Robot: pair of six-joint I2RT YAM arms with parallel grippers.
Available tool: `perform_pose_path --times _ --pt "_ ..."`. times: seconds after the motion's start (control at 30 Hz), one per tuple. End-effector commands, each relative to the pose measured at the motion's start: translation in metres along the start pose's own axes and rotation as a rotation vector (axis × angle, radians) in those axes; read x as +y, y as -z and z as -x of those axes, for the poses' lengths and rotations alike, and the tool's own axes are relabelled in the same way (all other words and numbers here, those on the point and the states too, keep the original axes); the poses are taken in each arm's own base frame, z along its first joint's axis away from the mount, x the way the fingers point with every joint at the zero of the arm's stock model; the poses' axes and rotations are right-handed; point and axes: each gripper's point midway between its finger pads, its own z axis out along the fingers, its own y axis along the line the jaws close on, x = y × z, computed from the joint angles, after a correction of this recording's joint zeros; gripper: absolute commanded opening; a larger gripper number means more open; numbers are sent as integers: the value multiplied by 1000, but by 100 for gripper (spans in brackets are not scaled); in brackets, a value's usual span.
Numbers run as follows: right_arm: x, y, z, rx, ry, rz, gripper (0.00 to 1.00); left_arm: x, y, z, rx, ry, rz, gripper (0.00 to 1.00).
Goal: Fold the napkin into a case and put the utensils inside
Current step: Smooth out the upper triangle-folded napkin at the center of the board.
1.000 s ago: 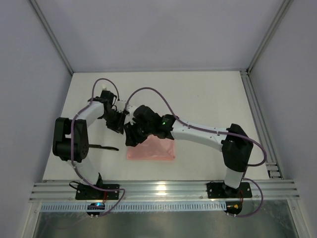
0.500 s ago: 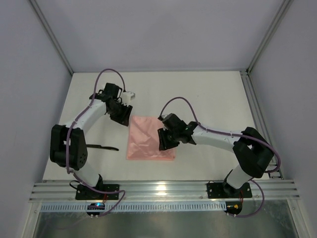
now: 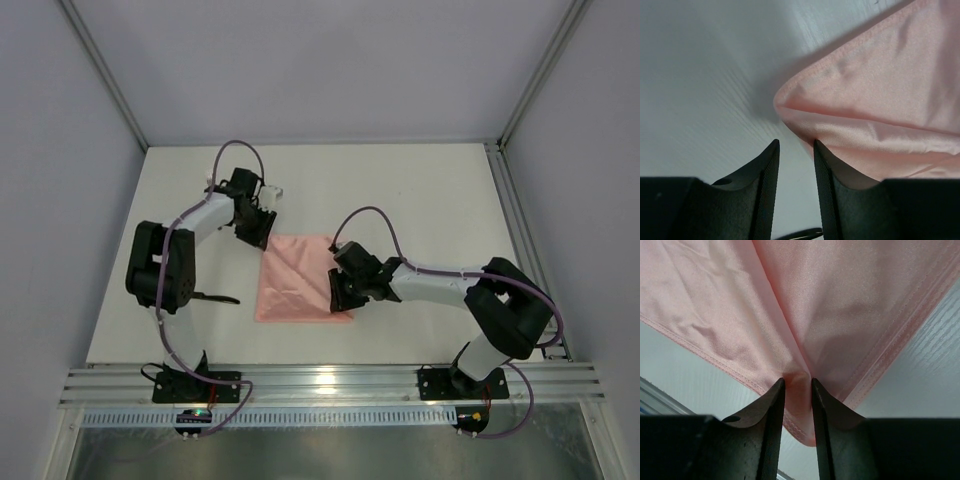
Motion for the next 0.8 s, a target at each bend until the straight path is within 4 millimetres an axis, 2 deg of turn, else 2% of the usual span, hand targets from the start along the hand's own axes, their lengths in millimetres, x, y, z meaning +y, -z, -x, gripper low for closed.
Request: perform_pose_path --times 0.0,0.17,0.27,0.33,0.47,0.53,0.6,0.63,0.7,0.73,0.77 --pt "7 -3 13 -78 5 -5 31 18 -5 23 -48 15 90 35" --pt "6 -5 10 -78 47 -49 31 27 -19 16 -8 25 122 34" --pt "12 -1 12 -84 71 -38 32 18 -21 14 -3 23 73 33" --pt "17 4 17 -98 87 -25 33 12 -13 19 -32 18 47 33" --pt "32 19 36 -139 124 3 36 4 16 32 -93 -8 31 35" --pt "38 26 46 -158 126 30 37 -1 37 39 -135 -27 23 35" --pt "35 32 59 -177 95 42 37 -6 50 36 -139 -57 11 36" --pt "36 36 64 -185 85 60 37 -12 66 39 -176 -83 -1 36" --pt "28 40 80 -211 56 61 37 -21 77 27 -184 -150 -34 37" --pt "28 41 82 -198 55 77 37 -29 94 27 -225 -196 -46 37" --pt "30 42 90 -200 49 88 37 -41 95 7 -190 -227 -108 38"
